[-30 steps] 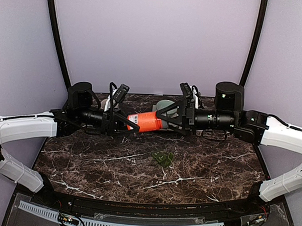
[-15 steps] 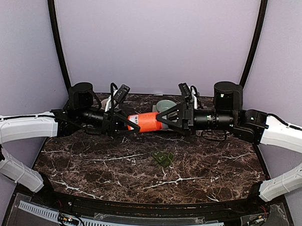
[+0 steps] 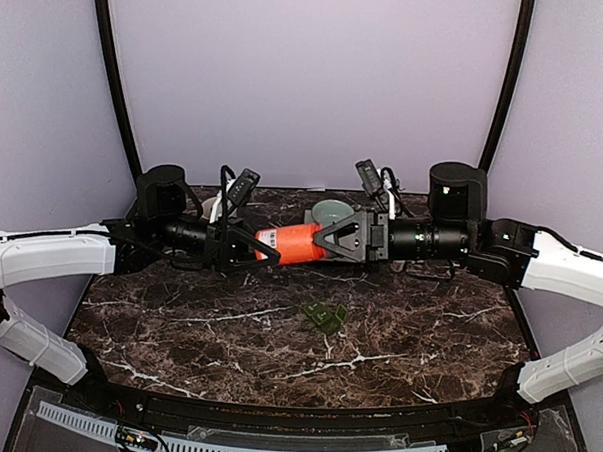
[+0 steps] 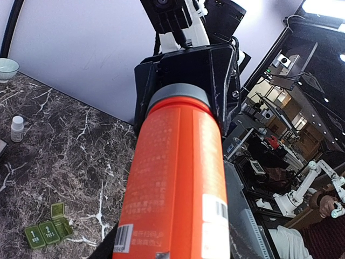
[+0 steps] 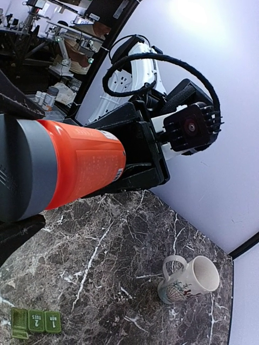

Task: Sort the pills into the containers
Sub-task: Unscrew the lid of the pill bottle.

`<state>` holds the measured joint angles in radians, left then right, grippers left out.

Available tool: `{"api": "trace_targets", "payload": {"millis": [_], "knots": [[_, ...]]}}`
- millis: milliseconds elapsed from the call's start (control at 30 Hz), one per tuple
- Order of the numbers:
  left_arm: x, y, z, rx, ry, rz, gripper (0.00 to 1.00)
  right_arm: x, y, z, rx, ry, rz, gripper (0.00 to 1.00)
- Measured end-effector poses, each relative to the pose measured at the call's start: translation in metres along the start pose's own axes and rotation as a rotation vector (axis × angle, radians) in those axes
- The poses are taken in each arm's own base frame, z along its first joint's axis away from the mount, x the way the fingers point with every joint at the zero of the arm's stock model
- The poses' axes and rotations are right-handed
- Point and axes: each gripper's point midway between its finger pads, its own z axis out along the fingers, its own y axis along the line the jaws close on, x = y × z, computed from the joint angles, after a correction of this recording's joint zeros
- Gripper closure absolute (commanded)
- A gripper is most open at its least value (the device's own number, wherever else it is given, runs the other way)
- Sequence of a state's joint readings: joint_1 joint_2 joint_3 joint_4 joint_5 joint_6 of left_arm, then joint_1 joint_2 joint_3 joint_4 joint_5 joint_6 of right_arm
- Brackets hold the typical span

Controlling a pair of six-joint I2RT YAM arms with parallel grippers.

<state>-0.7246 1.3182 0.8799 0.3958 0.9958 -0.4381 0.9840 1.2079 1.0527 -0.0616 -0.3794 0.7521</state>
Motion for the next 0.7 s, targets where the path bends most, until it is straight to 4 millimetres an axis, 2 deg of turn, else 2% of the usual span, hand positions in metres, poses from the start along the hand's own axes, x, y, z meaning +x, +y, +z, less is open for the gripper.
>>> {"api": "trace_targets", "payload": {"millis": [400,700], "knots": [[0.000,-0.006,0.000,0.026,-0.007,-0.017,1.00,0.004,0.010,-0.003,-0.048,0.018,-0.251,0.54],[0.002,-0.007,-0.001,0.033,-0.017,-0.029,1.00,0.000,0.016,-0.012,-0.067,-0.020,-0.363,0.54]]}}
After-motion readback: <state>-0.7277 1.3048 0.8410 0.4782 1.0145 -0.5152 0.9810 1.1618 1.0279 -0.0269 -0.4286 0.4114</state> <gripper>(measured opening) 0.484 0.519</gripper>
